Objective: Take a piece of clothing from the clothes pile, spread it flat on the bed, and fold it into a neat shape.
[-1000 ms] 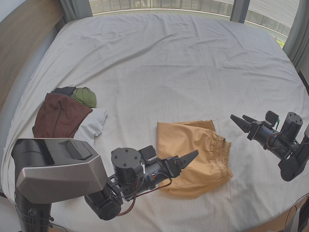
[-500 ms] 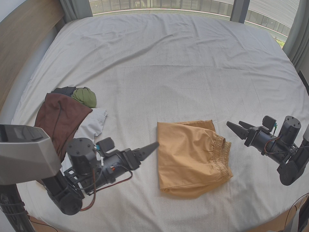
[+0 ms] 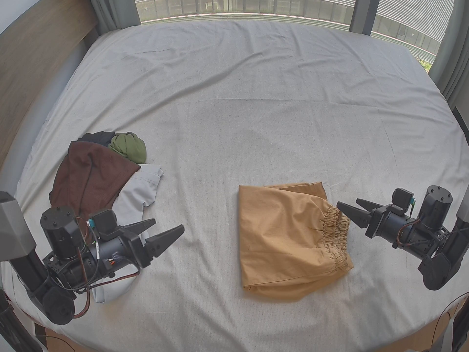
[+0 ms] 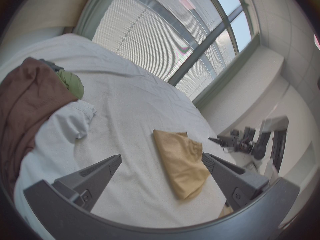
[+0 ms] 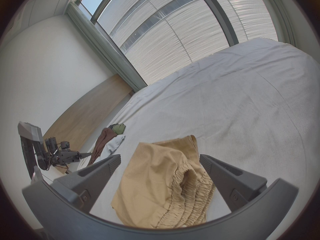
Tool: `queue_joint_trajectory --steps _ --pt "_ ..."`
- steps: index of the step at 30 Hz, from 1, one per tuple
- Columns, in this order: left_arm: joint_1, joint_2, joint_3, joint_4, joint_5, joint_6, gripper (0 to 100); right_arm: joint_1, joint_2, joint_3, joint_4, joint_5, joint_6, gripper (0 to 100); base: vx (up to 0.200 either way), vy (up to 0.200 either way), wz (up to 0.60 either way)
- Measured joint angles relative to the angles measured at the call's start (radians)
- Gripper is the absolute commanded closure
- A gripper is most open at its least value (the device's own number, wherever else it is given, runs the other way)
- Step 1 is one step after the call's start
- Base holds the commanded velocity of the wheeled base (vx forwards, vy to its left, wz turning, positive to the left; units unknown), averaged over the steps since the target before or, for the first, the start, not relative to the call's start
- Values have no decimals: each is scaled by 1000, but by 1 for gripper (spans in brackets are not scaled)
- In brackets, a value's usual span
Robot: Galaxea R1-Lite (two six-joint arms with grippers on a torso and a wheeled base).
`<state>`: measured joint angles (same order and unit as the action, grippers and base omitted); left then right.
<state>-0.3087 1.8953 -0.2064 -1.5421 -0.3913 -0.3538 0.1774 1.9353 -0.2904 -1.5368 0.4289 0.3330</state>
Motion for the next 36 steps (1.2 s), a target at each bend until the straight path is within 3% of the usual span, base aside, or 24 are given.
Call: queue_joint_trajectory --steps 13,28,36 --pt "174 6 173 0 -190 490 0 -19 73 80 -1 0 -101 0 0 0 0" --pt "227 61 189 -1 -218 521 0 -45 198 162 -3 3 -126 0 0 0 0" --pt "225 72 189 -1 -218 521 0 -22 250 162 -5 33 -28 0 0 0 0"
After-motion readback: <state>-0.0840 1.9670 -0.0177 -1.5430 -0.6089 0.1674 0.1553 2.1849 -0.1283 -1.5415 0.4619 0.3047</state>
